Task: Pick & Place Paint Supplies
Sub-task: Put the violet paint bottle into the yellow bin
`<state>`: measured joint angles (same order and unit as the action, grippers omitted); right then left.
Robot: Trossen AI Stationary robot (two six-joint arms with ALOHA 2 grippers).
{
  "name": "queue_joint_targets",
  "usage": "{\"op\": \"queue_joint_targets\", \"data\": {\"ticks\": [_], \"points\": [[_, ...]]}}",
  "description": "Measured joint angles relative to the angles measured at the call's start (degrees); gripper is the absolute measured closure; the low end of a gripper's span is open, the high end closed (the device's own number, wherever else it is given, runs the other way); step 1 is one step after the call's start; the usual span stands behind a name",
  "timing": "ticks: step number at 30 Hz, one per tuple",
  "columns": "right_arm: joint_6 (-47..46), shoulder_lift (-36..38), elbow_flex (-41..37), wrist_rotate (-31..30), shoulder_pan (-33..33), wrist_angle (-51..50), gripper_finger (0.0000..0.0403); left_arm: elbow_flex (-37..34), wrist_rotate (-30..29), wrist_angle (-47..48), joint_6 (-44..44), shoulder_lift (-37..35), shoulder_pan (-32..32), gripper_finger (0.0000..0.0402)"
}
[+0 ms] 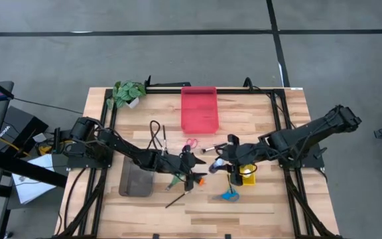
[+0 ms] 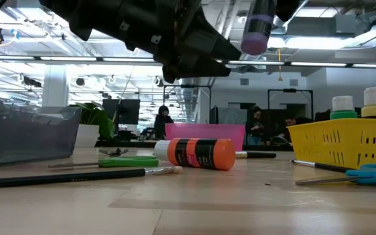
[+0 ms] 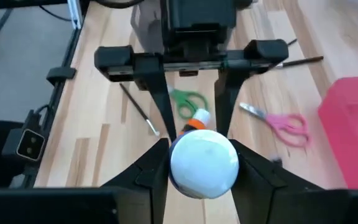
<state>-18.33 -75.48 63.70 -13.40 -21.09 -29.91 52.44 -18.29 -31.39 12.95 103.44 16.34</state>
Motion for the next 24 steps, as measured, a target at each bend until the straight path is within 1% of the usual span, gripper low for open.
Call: {"op": "queue_joint_targets", "data": {"ticks": [5,9,13,18,24], "points": [[-3.9,-0.07,-0.3,-4.56,-1.32,-6.93,0.0276,-0.59,-0.36,-0.05,-0.02,0.0,0.02,0.0185],[-6.86,-0.12,-2.65,-5.22,-1.83,-7.6,0.0276,-0.59,-0.33,-0.27,-0.11,0.0,0.04,0.0193],[-9.33,-0.12,-4.38,-7.54,-2.49,-9.61,0.0276,-0.59,-0.27,-0.27,-0.2,0.0,0.05,0.0199],[-11.42,-0.07,-6.87,-7.62,-1.94,-11.13,0.0276,-0.59,-0.21,-0.3,-0.22,-0.02,0.09,0.0206],[-11.69,2.09,-8.25,-7.33,-1.1,-14.14,0.0276,-0.54,-0.14,-0.33,-0.22,-0.02,0.2,0.0211]]}}
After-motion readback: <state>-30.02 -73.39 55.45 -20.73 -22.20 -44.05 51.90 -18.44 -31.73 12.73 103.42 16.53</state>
